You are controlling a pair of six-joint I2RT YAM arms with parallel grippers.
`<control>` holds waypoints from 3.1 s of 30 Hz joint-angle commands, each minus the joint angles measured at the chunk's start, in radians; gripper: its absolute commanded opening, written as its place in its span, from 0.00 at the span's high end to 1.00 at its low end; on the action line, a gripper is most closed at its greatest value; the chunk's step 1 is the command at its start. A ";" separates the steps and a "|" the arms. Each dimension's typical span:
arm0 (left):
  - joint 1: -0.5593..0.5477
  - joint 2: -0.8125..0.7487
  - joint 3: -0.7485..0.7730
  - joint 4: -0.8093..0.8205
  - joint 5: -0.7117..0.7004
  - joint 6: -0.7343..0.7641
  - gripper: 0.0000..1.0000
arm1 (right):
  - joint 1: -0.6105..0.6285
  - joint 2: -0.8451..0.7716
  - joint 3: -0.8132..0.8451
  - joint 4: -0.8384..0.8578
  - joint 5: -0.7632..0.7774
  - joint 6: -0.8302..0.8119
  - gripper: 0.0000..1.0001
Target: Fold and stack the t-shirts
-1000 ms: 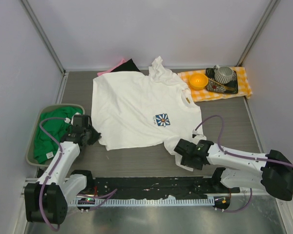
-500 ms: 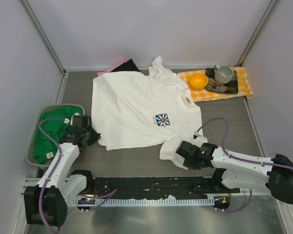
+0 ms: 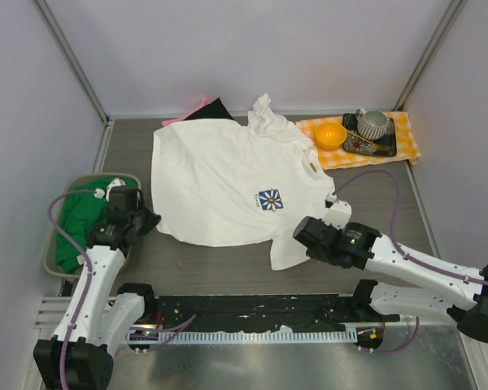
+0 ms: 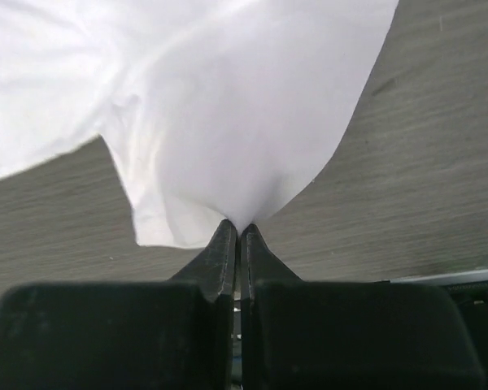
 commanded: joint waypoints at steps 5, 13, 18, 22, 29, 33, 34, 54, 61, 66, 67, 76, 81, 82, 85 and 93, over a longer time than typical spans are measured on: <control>0.001 -0.016 0.112 -0.054 -0.083 0.039 1.00 | -0.028 0.040 0.210 -0.084 0.327 -0.113 0.99; 0.020 0.062 0.151 -0.027 -0.097 0.035 1.00 | -0.224 0.033 0.215 0.228 0.271 -0.441 0.99; 0.032 0.118 0.168 -0.002 -0.086 0.038 1.00 | -0.376 0.098 0.215 0.455 0.071 -0.578 0.99; 0.041 0.150 0.180 0.002 -0.086 0.044 1.00 | -0.436 0.183 0.253 0.543 -0.019 -0.636 0.99; 0.058 0.156 0.195 0.018 -0.100 0.044 1.00 | -0.525 0.284 0.304 0.647 -0.218 -0.699 0.99; 0.060 0.196 0.218 0.028 -0.111 0.045 1.00 | -0.578 0.299 0.342 0.650 -0.255 -0.716 0.99; 0.060 0.208 0.227 0.031 -0.112 0.045 1.00 | -0.591 0.301 0.351 0.649 -0.264 -0.719 0.99; 0.133 0.572 0.401 0.117 -0.091 0.005 1.00 | -0.747 0.605 0.643 0.650 -0.415 -0.710 0.99; 0.147 0.693 0.422 0.143 -0.102 -0.010 1.00 | -0.747 0.714 0.726 0.652 -0.455 -0.713 0.99; 0.164 0.757 0.415 0.177 -0.103 -0.031 0.99 | -0.747 0.770 0.807 0.654 -0.458 -0.719 0.99; 0.169 0.773 0.413 0.183 -0.097 -0.042 0.96 | -0.747 0.799 0.824 0.647 -0.461 -0.719 0.99; 0.182 0.854 0.482 0.220 -0.149 -0.091 0.00 | -0.747 1.034 1.060 0.603 -0.479 -0.682 0.99; 0.182 0.822 0.496 0.252 -0.186 -0.108 0.00 | -0.747 1.143 1.152 0.578 -0.430 -0.674 0.13; 0.182 0.805 0.487 0.265 -0.177 -0.113 0.00 | -0.746 1.136 1.149 0.578 -0.389 -0.674 0.05; 0.164 0.699 0.453 0.297 -0.162 -0.128 0.00 | -0.738 1.033 1.059 0.640 -0.326 -0.694 0.04; -0.014 0.419 0.352 0.262 -0.082 -0.082 0.00 | -0.654 0.736 0.798 0.601 -0.286 -0.743 0.01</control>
